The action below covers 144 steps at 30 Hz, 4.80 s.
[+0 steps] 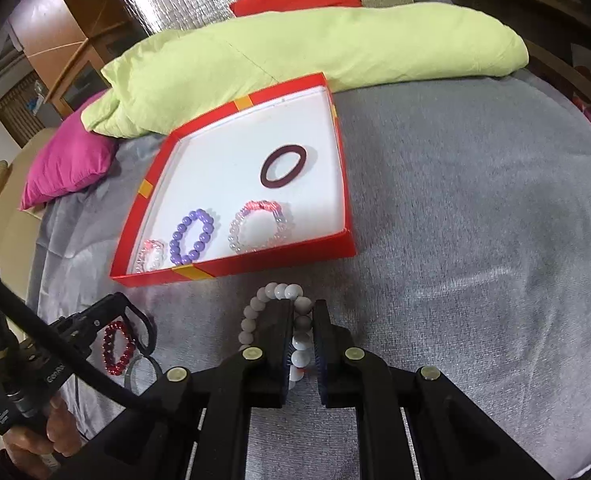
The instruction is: Organize jewelry
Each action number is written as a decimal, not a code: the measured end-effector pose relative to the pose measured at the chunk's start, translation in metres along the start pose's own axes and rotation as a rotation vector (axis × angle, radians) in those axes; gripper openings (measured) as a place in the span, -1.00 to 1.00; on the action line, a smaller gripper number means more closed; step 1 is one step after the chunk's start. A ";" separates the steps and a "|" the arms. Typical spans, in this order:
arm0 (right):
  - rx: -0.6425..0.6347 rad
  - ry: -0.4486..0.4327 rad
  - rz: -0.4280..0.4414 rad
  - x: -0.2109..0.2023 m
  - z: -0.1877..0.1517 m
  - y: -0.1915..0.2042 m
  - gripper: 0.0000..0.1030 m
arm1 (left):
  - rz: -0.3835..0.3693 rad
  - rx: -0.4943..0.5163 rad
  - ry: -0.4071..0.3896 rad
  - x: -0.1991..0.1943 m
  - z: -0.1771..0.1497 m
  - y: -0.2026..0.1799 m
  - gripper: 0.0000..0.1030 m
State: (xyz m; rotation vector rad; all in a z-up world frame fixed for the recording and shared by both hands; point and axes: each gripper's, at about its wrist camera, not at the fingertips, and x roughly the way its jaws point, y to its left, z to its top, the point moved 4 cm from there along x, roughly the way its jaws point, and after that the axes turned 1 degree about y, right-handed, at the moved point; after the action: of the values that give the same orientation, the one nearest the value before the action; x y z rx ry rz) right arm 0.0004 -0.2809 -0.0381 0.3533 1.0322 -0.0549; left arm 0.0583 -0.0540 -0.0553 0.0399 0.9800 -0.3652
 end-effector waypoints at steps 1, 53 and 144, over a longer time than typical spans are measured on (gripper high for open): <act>-0.001 -0.004 0.001 -0.001 0.000 0.001 -0.79 | 0.003 0.001 -0.001 0.000 0.000 0.000 -0.87; -0.204 -0.146 0.142 -0.006 -0.019 0.131 -0.79 | 0.103 -0.064 -0.111 -0.049 -0.007 0.065 -0.87; 0.080 -0.148 0.242 0.061 0.095 0.063 -0.23 | 0.137 -0.309 -0.204 -0.011 0.073 0.094 0.38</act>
State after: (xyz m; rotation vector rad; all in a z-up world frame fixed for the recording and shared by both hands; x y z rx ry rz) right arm 0.1241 -0.2441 -0.0292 0.5369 0.8372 0.0943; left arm 0.1412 0.0234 -0.0176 -0.2064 0.8175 -0.0864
